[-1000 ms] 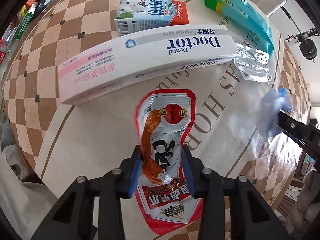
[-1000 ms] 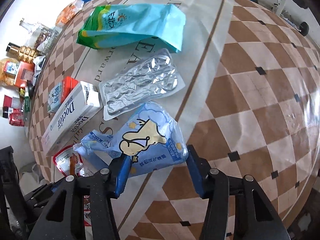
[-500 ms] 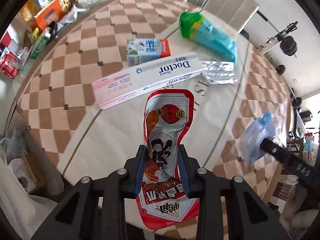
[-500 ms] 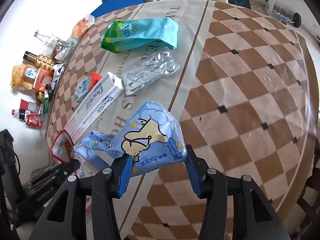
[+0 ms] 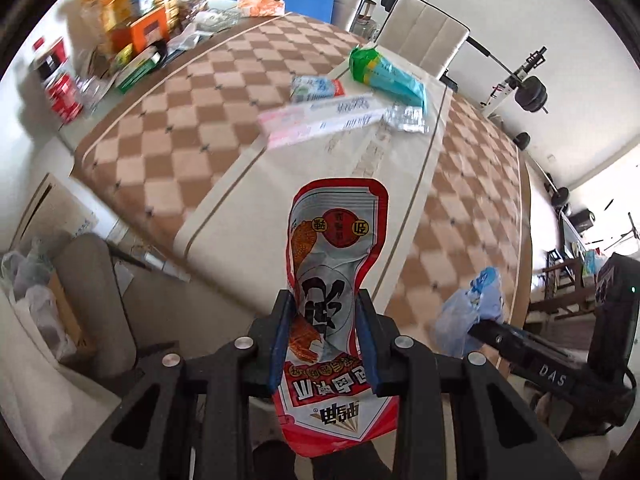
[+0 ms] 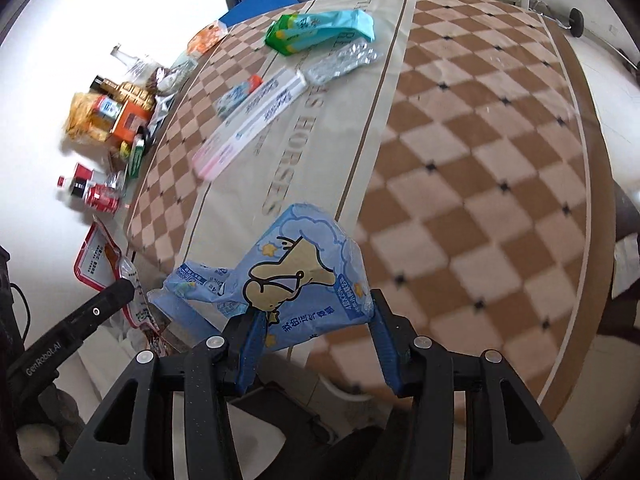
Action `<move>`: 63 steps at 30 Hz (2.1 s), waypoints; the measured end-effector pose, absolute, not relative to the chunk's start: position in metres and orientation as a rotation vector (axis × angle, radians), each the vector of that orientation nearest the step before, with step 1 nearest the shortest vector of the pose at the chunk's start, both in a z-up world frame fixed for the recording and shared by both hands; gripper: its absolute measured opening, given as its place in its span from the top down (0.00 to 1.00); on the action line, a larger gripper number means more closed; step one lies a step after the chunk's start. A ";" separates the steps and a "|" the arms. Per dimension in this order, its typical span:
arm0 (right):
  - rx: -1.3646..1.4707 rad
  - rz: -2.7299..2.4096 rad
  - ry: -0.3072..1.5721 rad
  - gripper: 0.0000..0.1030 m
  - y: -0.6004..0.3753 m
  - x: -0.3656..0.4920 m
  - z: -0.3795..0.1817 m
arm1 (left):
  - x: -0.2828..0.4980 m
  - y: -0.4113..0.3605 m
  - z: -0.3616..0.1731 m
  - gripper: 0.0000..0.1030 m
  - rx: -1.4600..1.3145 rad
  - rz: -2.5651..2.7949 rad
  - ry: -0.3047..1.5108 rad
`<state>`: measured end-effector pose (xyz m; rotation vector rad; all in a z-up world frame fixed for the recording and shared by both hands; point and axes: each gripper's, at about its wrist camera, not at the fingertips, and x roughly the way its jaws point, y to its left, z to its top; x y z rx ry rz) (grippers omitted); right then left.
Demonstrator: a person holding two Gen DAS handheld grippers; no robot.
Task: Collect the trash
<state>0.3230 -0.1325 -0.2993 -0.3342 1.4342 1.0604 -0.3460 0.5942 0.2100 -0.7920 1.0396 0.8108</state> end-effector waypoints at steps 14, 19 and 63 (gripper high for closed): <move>-0.489 0.961 1.727 0.51 -0.260 0.189 -0.455 | -0.437 0.556 0.028 0.73 -1.046 0.770 1.257; -0.595 0.912 1.758 0.51 -0.267 0.177 -0.555 | -0.436 0.563 -0.076 0.73 -1.135 0.768 1.323; -0.857 0.843 1.621 0.00 -0.248 0.159 -0.705 | -0.466 0.508 -0.113 0.10 -0.923 0.899 1.522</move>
